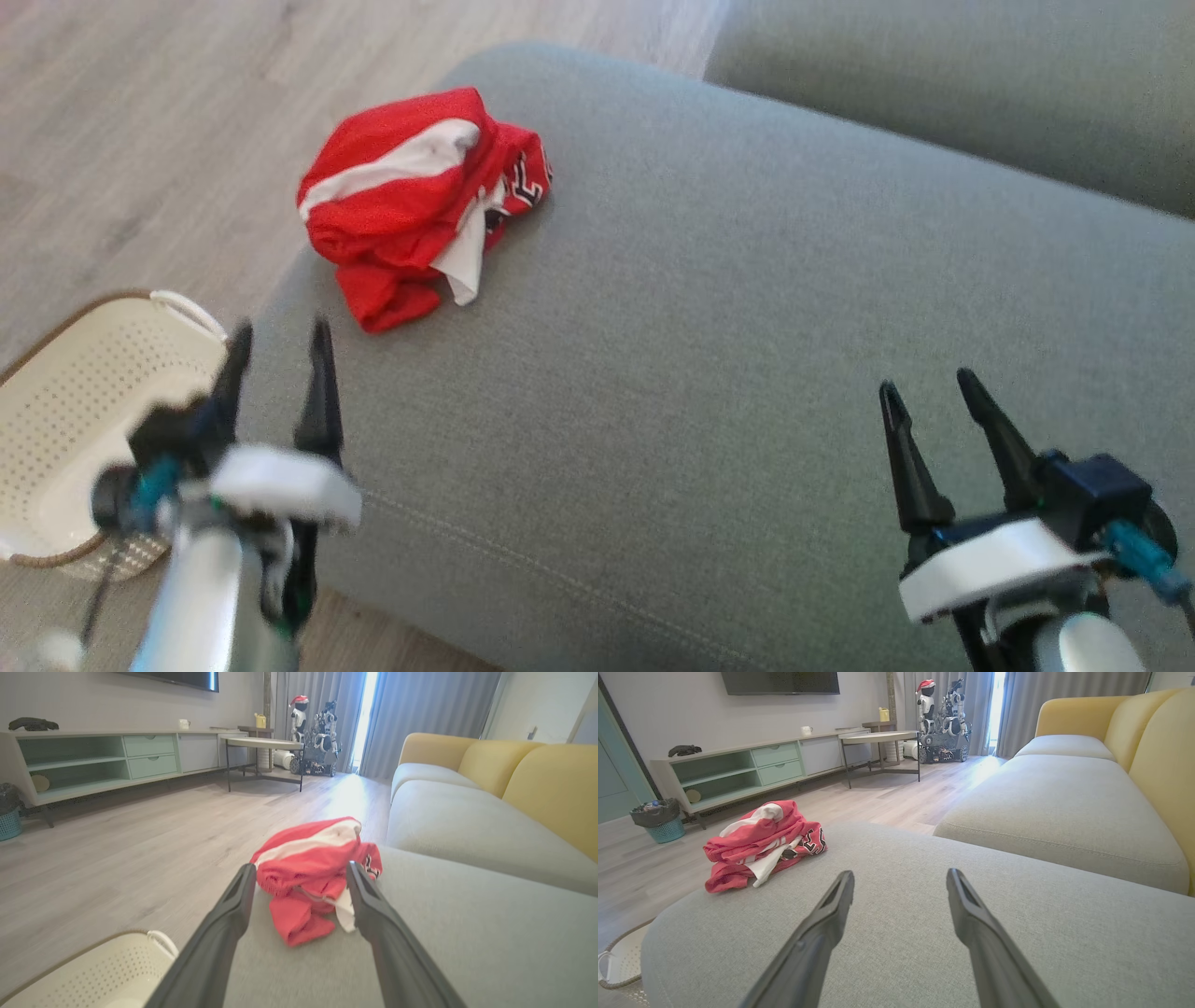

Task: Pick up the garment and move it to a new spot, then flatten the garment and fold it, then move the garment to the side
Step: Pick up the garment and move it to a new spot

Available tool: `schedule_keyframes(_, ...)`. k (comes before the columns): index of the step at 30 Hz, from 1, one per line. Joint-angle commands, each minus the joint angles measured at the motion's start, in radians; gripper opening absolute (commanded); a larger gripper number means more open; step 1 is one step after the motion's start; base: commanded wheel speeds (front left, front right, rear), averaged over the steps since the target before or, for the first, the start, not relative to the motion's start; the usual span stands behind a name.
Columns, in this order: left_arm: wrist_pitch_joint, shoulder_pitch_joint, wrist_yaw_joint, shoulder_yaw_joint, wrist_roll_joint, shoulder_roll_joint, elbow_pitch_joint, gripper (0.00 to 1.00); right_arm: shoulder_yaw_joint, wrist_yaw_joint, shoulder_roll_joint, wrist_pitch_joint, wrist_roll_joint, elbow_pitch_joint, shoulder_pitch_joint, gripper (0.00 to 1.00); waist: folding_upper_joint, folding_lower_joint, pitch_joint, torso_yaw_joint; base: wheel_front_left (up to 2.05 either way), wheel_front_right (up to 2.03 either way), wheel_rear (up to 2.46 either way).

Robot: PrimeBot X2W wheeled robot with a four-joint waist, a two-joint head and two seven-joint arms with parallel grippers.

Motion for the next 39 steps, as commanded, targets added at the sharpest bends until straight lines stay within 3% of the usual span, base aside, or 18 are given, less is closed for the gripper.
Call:
schedule_keyframes(1, -0.012, -0.108, -0.003, 0.042, -0.013, 0.008, -0.025, 1.00, 0.024, -0.001, -0.005, 0.006, -0.011, -0.048, -0.067, 1.00, 0.0000, 0.0000, 0.040, -0.016, 0.00, 0.00, 0.00)
schedule_keyframes(7, -0.011, -0.333, -0.012, 0.075, -0.041, 0.043, 0.130, 1.00, 0.058, -0.001, -0.011, 0.047, -0.045, -0.081, -0.145, 1.00, 0.0000, 0.0000, 0.167, -0.099, 0.00, 0.00, 0.00)
schedule_keyframes(16, 0.011, -0.624, -0.036, 0.071, -0.035, 0.140, 0.538, 1.00, 0.070, -0.001, -0.032, 0.064, -0.058, -0.103, -0.229, 1.00, 0.0000, 0.0000, 0.317, -0.232, 0.00, 0.00, 0.00)
schedule_keyframes(25, 0.080, -0.775, -0.044, 0.055, -0.032, 0.210, 0.812, 1.00, 0.071, -0.001, -0.036, 0.058, -0.053, -0.103, -0.260, 1.00, 0.0000, 0.0000, 0.361, -0.273, 0.00, 0.00, 0.00)
schedule_keyframes(26, 0.084, -0.786, -0.046, 0.053, -0.032, 0.218, 0.828, 0.36, 0.070, -0.001, -0.035, 0.058, -0.051, -0.102, -0.260, 1.00, 0.0000, 0.0000, 0.362, -0.273, 0.00, 0.00, 0.00)
schedule_keyframes(27, 0.084, -0.786, -0.046, 0.053, -0.032, 0.218, 0.828, 0.36, 0.070, -0.001, -0.035, 0.058, -0.051, -0.102, -0.260, 1.00, 0.0000, 0.0000, 0.362, -0.273, 0.00, 0.00, 0.00)
schedule_keyframes(28, 0.079, -0.797, -0.048, 0.050, -0.030, 0.225, 0.839, 0.00, 0.069, -0.001, -0.034, 0.057, -0.050, -0.101, -0.261, 1.00, 0.0000, 0.0000, 0.362, -0.272, 0.00, 0.00, 0.00)
schedule_keyframes(35, -0.004, -0.840, -0.035, 0.060, -0.042, 0.241, 0.798, 0.00, 0.049, -0.001, -0.028, 0.043, -0.045, -0.084, -0.248, 1.00, 0.0000, 0.0000, 0.314, -0.240, 0.00, 0.00, 0.00)
schedule_keyframes(39, -0.012, -0.812, -0.033, 0.074, -0.047, 0.239, 0.643, 0.00, 0.040, -0.001, -0.021, 0.024, -0.035, -0.064, -0.232, 1.00, 0.0000, 0.0000, 0.241, -0.226, 0.00, 0.00, 0.00)
